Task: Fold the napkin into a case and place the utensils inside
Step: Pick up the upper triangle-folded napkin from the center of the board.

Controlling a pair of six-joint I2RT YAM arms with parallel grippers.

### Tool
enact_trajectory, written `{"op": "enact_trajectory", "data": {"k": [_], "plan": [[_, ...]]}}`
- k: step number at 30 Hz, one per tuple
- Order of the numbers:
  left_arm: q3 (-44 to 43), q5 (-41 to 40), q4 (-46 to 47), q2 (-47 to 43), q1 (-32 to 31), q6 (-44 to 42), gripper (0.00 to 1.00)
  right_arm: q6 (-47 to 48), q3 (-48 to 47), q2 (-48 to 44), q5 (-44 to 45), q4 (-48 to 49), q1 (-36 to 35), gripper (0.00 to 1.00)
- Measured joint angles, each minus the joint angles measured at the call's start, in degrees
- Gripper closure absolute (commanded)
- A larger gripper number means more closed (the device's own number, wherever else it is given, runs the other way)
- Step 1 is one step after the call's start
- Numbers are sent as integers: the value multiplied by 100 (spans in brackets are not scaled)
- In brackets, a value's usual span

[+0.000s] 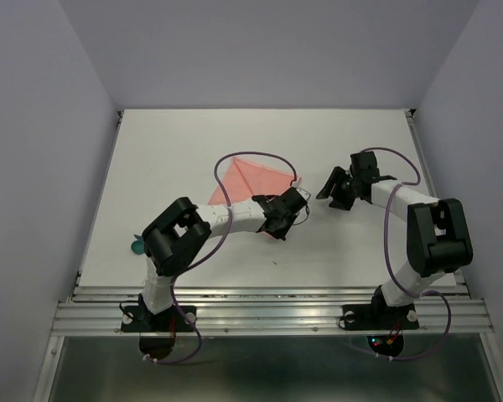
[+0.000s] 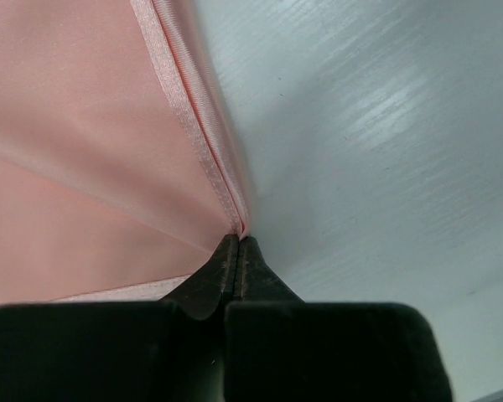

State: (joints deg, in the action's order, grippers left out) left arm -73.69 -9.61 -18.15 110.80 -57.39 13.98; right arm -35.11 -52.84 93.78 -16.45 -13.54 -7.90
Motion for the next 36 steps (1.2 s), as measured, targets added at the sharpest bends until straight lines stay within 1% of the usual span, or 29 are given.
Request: {"op": "enact_trajectory", "data": {"k": [7, 13, 17, 20, 23, 24, 25, 26, 28, 31, 33, 35, 36], "plan": [[221, 651, 92, -184, 37, -44, 100, -79, -385, 337, -98, 96, -236, 39], [293, 942, 140, -247, 52, -63, 100, -238, -763, 988, -299, 264, -492, 39], [341, 1060, 146, -284, 55, -66, 100, -354, -964, 1257, -479, 511, -645, 40], [361, 1113, 146, -295, 70, -66, 100, -435, -1019, 1364, -608, 645, -728, 44], [361, 1143, 146, -299, 90, -66, 100, -490, -1121, 1513, -673, 739, -807, 55], [361, 1150, 144, -299, 96, -66, 100, -503, -1143, 1561, -695, 776, -828, 61], [361, 1154, 144, -299, 101, -66, 100, -520, -1158, 1600, -713, 809, -841, 64], [361, 1158, 144, -299, 105, -66, 100, -542, -1163, 1624, -693, 824, -866, 70], [361, 1169, 140, -308, 125, -66, 100, -566, -1161, 1648, -688, 817, -870, 72], [380, 1180, 129, -376, 136, -66, 100, -586, -1154, 1648, -629, 800, -870, 72], [389, 1193, 120, -452, 164, -68, 100, -588, -1150, 1648, -608, 800, -870, 65], [393, 1196, 120, -525, 175, -70, 100, -608, -1150, 1648, -610, 811, -870, 57], [393, 1196, 125, -560, 197, -70, 100, -627, -1150, 1648, -610, 833, -870, 50]]}}
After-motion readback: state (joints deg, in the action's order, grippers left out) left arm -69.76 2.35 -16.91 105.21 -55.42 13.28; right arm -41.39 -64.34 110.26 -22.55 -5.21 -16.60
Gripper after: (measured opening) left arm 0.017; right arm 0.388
